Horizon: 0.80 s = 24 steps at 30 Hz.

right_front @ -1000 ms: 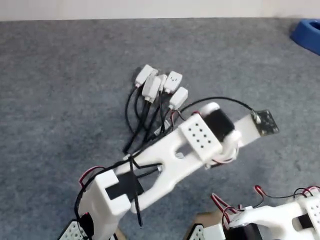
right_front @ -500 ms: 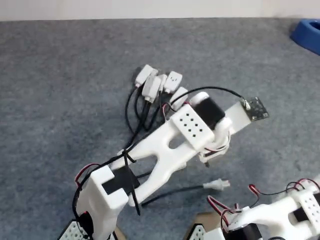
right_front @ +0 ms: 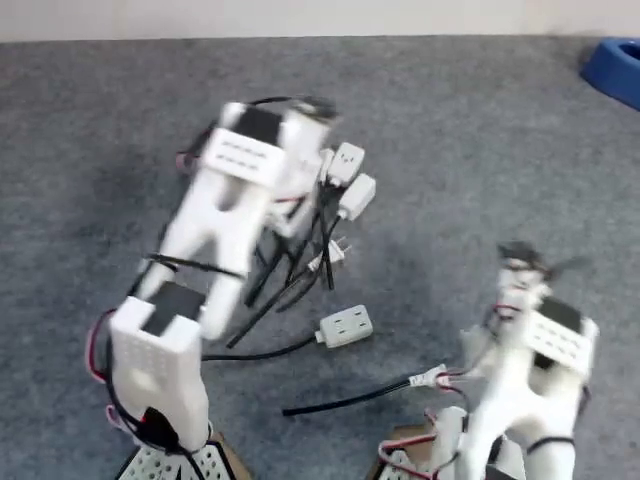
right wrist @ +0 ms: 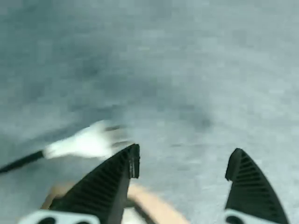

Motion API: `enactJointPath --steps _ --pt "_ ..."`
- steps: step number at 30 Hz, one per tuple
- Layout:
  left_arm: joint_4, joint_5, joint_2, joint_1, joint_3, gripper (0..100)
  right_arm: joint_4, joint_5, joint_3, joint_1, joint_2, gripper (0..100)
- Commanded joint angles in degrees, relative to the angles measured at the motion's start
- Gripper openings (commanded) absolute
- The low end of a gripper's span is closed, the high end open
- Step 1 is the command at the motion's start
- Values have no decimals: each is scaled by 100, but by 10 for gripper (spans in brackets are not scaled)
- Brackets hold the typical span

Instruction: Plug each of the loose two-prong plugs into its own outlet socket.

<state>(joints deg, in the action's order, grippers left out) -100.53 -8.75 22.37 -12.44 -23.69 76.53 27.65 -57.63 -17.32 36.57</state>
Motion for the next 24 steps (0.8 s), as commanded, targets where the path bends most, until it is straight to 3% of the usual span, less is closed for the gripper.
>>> enactJointPath --steps 1,9,13,16,24 --pt "-70 -448 -347 778 268 182 690 -352 593 1042 154 296" --pt "607 -1530 -330 2070 259 179 769 -730 708 3081 567 296" --pt "949 -1952 -312 2712 541 180 1367 246 699 4532 1596 296" --pt "1064 -2303 -321 3099 725 181 1631 932 690 5121 2308 296" --pt "1319 -3024 -321 3925 1182 181 1859 3007 -505 5226 2993 296"
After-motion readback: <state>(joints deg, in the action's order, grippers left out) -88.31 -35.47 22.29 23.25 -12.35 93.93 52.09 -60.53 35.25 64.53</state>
